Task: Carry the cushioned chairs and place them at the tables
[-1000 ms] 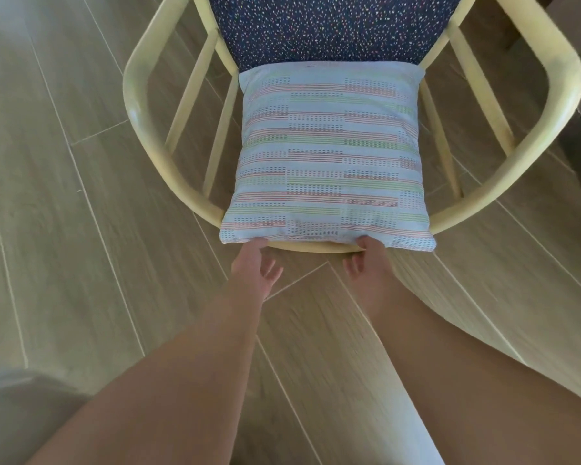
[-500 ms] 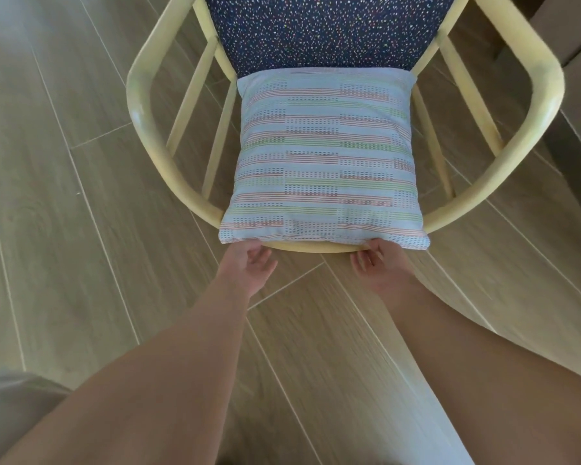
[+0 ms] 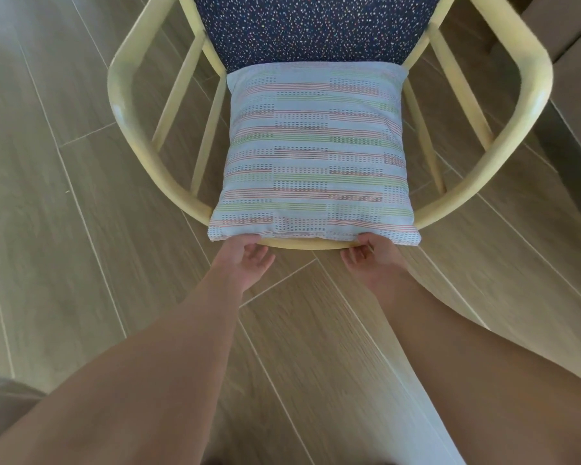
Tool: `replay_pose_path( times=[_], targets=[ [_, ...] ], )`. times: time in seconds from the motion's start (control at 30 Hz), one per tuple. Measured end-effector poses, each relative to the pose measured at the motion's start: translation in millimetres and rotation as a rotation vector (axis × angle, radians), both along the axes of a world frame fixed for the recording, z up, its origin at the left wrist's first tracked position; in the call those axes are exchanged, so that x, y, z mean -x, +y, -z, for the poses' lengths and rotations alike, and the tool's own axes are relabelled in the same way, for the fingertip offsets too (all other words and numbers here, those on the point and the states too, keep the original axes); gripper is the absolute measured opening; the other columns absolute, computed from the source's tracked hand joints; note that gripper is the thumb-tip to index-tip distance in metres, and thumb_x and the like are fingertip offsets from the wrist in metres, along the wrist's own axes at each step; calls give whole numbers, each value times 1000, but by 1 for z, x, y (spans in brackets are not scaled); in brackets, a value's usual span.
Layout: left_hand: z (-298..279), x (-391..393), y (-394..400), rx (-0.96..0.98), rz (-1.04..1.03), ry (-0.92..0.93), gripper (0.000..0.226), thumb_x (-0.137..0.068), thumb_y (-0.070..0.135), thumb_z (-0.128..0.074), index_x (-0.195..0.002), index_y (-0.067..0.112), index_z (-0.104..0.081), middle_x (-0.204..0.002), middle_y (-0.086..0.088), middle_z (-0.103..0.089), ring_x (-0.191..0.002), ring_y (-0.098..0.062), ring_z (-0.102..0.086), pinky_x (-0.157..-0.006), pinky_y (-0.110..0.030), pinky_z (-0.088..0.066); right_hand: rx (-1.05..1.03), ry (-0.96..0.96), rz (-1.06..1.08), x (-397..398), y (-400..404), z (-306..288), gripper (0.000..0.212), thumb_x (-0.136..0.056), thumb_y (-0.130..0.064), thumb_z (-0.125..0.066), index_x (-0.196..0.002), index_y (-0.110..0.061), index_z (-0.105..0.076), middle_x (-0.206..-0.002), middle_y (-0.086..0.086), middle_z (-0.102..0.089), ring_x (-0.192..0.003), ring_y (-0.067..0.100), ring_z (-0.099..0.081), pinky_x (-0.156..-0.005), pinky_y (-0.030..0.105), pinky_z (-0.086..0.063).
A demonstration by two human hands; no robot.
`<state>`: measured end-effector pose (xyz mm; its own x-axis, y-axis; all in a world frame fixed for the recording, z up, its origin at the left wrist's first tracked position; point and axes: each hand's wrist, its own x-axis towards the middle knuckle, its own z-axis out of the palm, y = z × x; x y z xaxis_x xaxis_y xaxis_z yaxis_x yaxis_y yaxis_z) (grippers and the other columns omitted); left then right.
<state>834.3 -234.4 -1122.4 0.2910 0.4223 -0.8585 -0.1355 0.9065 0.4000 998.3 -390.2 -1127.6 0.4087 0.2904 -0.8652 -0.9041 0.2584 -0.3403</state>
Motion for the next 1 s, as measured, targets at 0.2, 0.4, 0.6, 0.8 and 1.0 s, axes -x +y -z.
replay_pose_path(
  times=[0.2, 0.4, 0.6, 0.8, 1.0],
  targets=[
    [7, -8, -3, 12, -50, -3, 46, -89, -17, -55, -124, 12, -61, -126, -12, -65, -123, -28, -58, -111, -50, -44, 19, -17, -47, 0, 0, -1, 31, -88, 5, -56, -112, -12, -63, -117, 4, -59, -111, 17, -57, -107, 42, -46],
    [11, -6, -5, -10, -30, -16, 46, -92, -16, -53, -128, 11, -60, -130, -12, -64, -126, -25, -58, -115, -47, -40, 91, -39, -90, 2, 10, 0, 24, -86, 5, -59, -99, -15, -63, -100, 1, -58, -94, 13, -58, -99, 39, -48],
    [12, -5, -7, -23, -33, -24, 48, -94, -15, -50, -133, 12, -60, -132, -10, -65, -126, -24, -58, -115, -47, -40, 76, -46, -82, 3, 5, 10, 24, -88, 5, -53, -98, -14, -62, -95, 0, -58, -90, 13, -57, -103, 38, -48],
    [16, -2, -9, 15, -67, 12, 45, -91, -17, -52, -124, 12, -62, -126, -11, -66, -120, -24, -61, -111, -46, -45, 121, -46, -103, 3, -1, 17, 30, -86, 11, -50, -92, -15, -64, -90, 0, -58, -86, 14, -57, -99, 38, -51],
    [21, 8, -14, 26, -55, 31, 41, -88, -18, -55, -113, 13, -65, -120, -9, -68, -115, -22, -63, -103, -43, -52, 166, -54, -141, 12, -8, 22, 30, -84, 11, -52, -92, -16, -64, -90, -1, -60, -84, 13, -59, -77, 32, -55]
  ],
)
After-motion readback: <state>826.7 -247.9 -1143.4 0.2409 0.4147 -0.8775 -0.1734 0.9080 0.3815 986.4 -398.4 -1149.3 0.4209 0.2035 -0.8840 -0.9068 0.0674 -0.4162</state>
